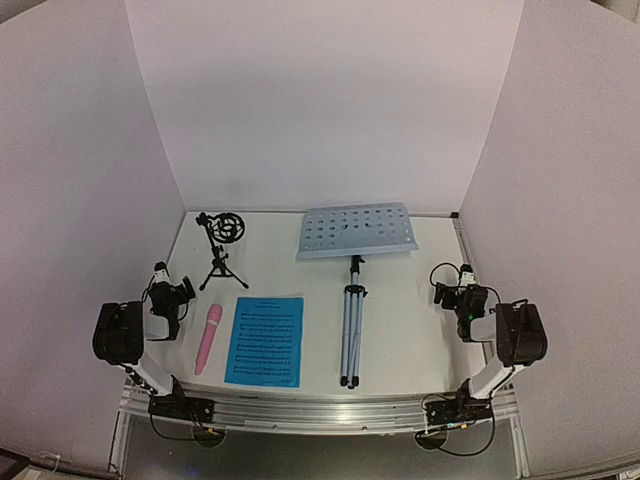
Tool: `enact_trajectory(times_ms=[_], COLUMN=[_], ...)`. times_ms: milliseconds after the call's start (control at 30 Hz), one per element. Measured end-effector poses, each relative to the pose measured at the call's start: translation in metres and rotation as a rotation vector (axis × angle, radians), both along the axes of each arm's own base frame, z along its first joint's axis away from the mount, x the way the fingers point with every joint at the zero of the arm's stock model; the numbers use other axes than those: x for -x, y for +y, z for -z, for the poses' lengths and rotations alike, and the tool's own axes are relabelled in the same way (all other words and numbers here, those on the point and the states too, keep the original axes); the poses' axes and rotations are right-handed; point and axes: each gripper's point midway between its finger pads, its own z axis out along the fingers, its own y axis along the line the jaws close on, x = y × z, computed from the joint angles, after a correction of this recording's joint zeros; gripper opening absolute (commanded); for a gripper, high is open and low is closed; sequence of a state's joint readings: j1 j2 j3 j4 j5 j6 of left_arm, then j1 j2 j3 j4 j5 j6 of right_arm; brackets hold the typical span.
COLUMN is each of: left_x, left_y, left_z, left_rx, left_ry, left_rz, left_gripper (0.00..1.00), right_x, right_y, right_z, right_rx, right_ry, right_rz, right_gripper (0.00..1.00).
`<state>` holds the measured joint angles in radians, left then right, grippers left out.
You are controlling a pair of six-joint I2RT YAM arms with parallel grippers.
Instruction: Set up the instrument practice props
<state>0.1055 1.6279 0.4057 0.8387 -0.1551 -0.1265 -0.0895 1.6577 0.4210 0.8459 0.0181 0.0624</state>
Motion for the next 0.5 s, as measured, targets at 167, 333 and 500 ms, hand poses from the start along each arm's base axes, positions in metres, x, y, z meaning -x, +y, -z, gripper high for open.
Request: enact_trajectory(times_ms=[167, 333, 500], left_x=[0.0, 0.0, -0.015], left_y=[0.0, -0.001, -0.019], left_z=[0.0, 0.0, -0.022], left_rx=[0.0, -0.001, 0.007], left_ry=[0.0, 0.0, 0.047], left_rz=[0.0, 0.005, 0.133], left_gripper=[1.0, 1.0, 1.0], right_x=[-0.01, -0.03, -0.048], right_y=[-0.004, -0.007, 0.007], right_z=[-0.01, -0.078, -0.147], right_rx=[-0.009, -0.022, -0.123], right_ry=[0.043, -0.068, -0.141], right_rz=[0.024, 0.037, -0.017], right_gripper=[0.98, 0.98, 0.97])
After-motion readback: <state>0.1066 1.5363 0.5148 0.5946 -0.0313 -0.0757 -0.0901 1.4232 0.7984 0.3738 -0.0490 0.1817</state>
